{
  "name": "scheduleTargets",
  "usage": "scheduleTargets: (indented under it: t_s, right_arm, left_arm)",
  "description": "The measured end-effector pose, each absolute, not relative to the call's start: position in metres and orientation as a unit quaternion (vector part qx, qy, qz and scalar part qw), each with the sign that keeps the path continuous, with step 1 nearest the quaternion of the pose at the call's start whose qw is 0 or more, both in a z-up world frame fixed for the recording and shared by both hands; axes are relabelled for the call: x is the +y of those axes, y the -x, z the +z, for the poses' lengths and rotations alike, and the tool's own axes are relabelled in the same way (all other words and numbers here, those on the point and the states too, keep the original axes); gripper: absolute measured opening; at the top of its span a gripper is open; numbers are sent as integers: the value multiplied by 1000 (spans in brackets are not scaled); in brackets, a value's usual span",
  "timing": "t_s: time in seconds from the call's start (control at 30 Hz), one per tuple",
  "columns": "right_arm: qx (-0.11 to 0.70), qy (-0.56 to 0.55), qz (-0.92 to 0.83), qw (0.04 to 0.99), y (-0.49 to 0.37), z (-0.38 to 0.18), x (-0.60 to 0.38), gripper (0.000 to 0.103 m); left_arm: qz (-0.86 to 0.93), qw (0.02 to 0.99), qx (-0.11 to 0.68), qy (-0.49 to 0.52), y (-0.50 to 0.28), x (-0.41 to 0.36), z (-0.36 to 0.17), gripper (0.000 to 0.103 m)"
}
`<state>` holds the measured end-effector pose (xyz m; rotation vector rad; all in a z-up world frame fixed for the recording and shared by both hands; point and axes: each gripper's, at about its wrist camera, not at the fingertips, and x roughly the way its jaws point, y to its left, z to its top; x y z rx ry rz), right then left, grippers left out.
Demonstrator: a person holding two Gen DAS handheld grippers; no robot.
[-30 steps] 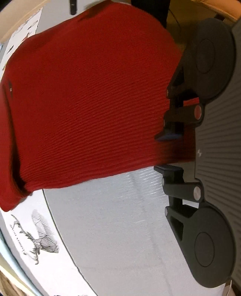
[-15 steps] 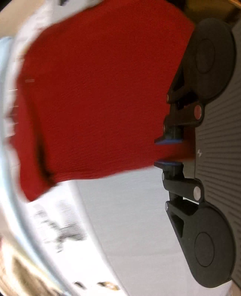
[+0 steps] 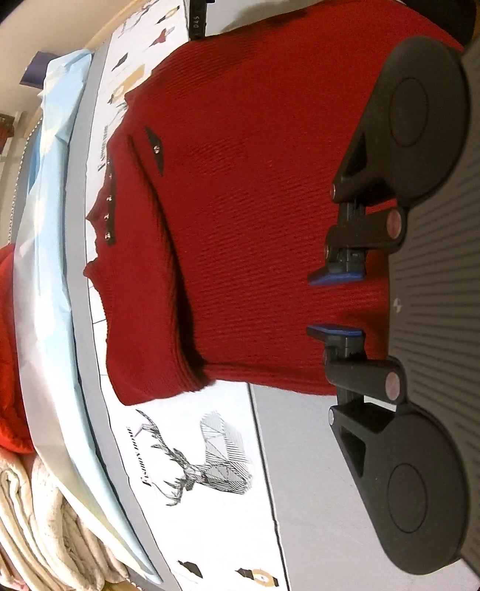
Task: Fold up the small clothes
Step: 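Lay the sweater flat on the bed and open both grippers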
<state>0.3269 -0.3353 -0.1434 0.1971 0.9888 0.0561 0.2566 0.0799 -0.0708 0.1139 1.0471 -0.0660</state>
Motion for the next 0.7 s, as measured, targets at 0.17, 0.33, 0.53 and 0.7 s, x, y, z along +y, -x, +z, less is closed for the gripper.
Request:
scheduleTargets:
  t_s: [0.17, 0.33, 0.53, 0.7]
  right_arm:
    - [395, -88, -9, 914, -352, -117, -382, 13]
    - [248, -132, -182, 942, -355, -97, -492, 12]
    - [343, -282, -221, 868, -344, -191, -577, 14]
    - [324, -363, -235, 841, -328, -201, -596, 16]
  left_arm:
    - [-22, 867, 494, -53, -268, 70, -69, 24]
    - [-29, 865, 496, -64, -277, 56, -75, 24]
    - [-45, 860, 503, -75, -285, 43, -84, 24]
    - [-51, 858, 504, -78, -290, 37, -87, 24]
